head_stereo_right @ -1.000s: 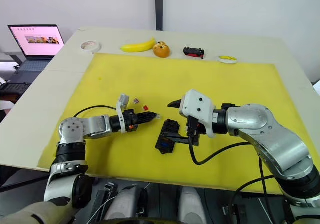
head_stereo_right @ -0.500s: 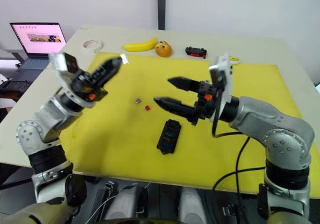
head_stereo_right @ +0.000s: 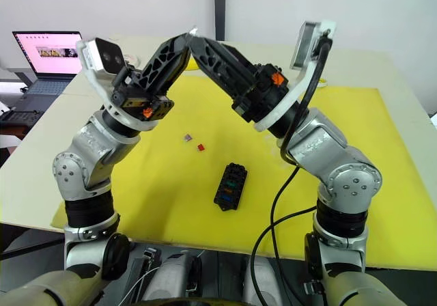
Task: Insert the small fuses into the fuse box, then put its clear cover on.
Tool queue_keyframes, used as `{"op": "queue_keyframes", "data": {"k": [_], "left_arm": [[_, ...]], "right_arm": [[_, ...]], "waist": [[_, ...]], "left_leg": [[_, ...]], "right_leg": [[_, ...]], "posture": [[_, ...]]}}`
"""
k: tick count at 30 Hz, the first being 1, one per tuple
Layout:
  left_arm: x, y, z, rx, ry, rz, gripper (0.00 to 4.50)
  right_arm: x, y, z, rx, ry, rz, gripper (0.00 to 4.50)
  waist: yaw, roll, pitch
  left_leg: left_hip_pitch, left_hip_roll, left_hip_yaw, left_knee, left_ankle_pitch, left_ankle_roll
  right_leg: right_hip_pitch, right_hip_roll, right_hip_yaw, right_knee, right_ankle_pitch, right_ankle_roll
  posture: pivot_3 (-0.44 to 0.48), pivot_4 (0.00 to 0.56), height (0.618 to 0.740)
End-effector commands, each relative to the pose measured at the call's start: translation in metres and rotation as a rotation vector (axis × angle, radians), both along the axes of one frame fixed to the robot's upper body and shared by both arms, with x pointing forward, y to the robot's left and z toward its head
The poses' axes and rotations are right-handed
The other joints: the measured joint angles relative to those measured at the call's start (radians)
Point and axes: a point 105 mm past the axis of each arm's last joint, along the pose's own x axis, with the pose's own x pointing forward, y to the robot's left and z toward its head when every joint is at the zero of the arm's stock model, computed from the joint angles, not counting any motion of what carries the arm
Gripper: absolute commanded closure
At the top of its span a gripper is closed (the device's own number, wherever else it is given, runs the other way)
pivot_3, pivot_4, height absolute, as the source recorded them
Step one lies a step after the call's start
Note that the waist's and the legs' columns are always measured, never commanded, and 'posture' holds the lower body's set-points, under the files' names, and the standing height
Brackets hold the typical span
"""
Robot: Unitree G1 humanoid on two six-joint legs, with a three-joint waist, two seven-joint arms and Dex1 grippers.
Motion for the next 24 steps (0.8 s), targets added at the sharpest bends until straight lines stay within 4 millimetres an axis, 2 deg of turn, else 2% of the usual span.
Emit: {"op": "queue_keyframes", "data": {"k": [1, 2, 3, 17, 20, 24], "left_arm": [[-0.0045, -0.0022, 0.0092, -0.013, -0.055, -0.012, 4.5], [-0.0044, -0.0025, 0.0096, -0.014, -0.058, -0.012, 4.5], [-0.0043, -0.0026, 0.0102, -0.016, -0.064, -0.011, 4.5], [-0.0016, -0.0017, 0.011, -0.025, -0.069, 0.02, 4.5], [-0.0012, -0.0017, 0.0102, -0.022, -0.067, 0.023, 4.5], [-0.001, -0.0018, 0.0094, -0.02, -0.064, 0.023, 4.5]], "right_arm": [[-0.0039, 0.005, 0.0086, 0.022, -0.034, 0.013, 0.58], [-0.0044, 0.0065, 0.009, 0.023, -0.037, 0.018, 0.87], [-0.0047, 0.0074, 0.0097, 0.025, -0.039, 0.022, 1.39], [-0.0052, 0.0105, 0.0169, 0.083, -0.044, 0.042, 1.39], [-0.0054, 0.0106, 0.0173, 0.088, -0.045, 0.041, 2.17], [-0.006, 0.0117, 0.0172, 0.089, -0.042, 0.045, 4.28]], "waist": [[0.0, 0.0, 0.0], [-0.001, 0.0, 0.0], [-0.001, 0.0, 0.0], [0.0, 0.0, 0.0], [0.0, 0.0, 0.0], [0.0, 0.0, 0.0]], "left_leg": [[0.0, 0.0, 0.0, 0.0, 0.0, 0.0], [0.0, 0.0, 0.0, 0.0, 0.0, 0.0], [0.0, 0.001, 0.0, 0.0, 0.0, 0.0], [0.0, 0.002, 0.0, 0.0, 0.0, 0.0], [0.0, 0.002, 0.0, 0.0, 0.0, 0.0], [0.0, 0.002, 0.0, 0.0, 0.0, 0.0]], "right_leg": [[0.0, 0.0, 0.0, 0.0, 0.0, 0.0], [0.0, 0.0, 0.0, 0.0, 0.0, 0.0], [0.0, 0.001, 0.0, 0.0, 0.0, 0.0], [0.0, 0.001, 0.0, 0.0, 0.0, 0.0], [0.0, 0.001, 0.0, 0.0, 0.0, 0.0], [0.0, 0.001, 0.0, 0.0, 0.0, 0.0]], "posture": [[0.0, 0.15, 0.737], [0.0, 0.15, 0.737], [0.0, 0.15, 0.737], [0.0, 0.15, 0.737], [0.0, 0.15, 0.737], [0.0, 0.15, 0.737]]}}
